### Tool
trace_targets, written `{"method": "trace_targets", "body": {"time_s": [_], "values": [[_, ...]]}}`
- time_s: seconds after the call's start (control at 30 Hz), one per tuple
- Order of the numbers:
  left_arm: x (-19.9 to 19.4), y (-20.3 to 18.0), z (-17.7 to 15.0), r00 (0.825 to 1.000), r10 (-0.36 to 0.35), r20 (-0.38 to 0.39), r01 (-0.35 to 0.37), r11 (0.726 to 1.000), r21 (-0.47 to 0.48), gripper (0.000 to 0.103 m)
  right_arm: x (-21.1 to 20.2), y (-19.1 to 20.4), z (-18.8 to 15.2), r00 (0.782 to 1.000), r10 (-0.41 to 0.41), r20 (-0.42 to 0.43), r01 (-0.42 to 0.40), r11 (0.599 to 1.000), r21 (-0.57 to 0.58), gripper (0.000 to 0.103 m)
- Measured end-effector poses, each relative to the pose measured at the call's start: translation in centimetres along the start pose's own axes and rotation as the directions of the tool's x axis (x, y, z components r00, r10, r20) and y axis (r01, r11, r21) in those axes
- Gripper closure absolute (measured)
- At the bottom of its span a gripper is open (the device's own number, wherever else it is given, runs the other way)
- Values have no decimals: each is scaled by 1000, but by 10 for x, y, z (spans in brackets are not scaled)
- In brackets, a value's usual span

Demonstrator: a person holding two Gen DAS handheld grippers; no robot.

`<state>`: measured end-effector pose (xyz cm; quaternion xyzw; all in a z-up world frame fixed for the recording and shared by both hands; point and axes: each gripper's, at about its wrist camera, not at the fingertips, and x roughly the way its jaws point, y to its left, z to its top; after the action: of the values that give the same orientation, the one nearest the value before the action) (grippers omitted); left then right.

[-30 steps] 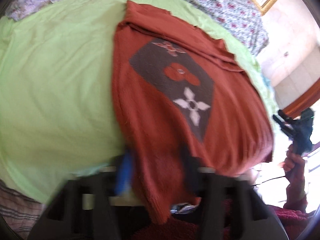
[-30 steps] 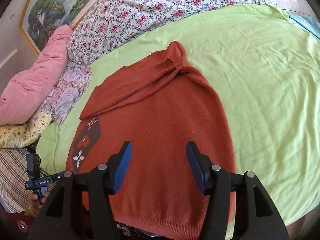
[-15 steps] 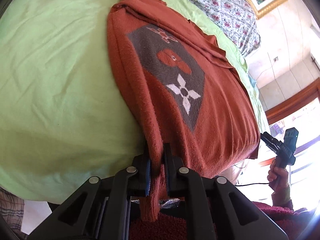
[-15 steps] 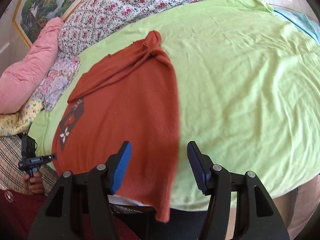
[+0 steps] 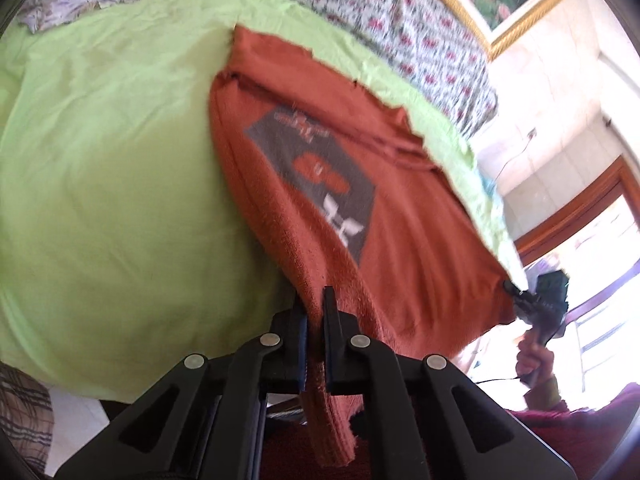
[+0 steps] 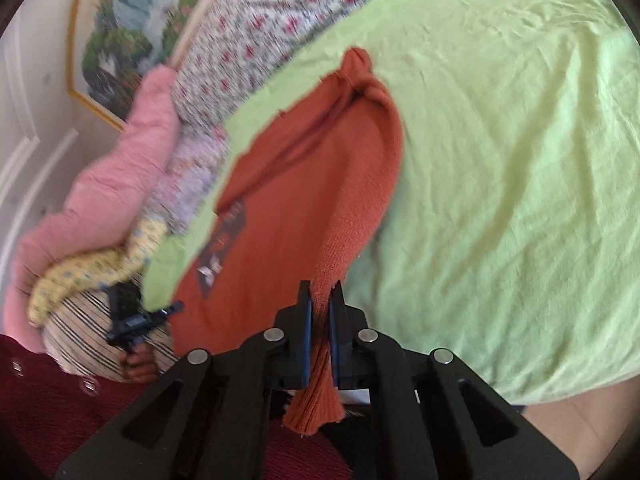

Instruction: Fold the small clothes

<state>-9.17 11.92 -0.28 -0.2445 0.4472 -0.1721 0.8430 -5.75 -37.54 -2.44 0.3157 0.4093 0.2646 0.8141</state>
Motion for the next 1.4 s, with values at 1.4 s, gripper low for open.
{"method": "trace_targets", "body": {"time_s": [1.4], "values": [[170,95,302,980,152,128,-138,984,-113,99,205,-47,288,989,-136,66,130,988,82,92]]}}
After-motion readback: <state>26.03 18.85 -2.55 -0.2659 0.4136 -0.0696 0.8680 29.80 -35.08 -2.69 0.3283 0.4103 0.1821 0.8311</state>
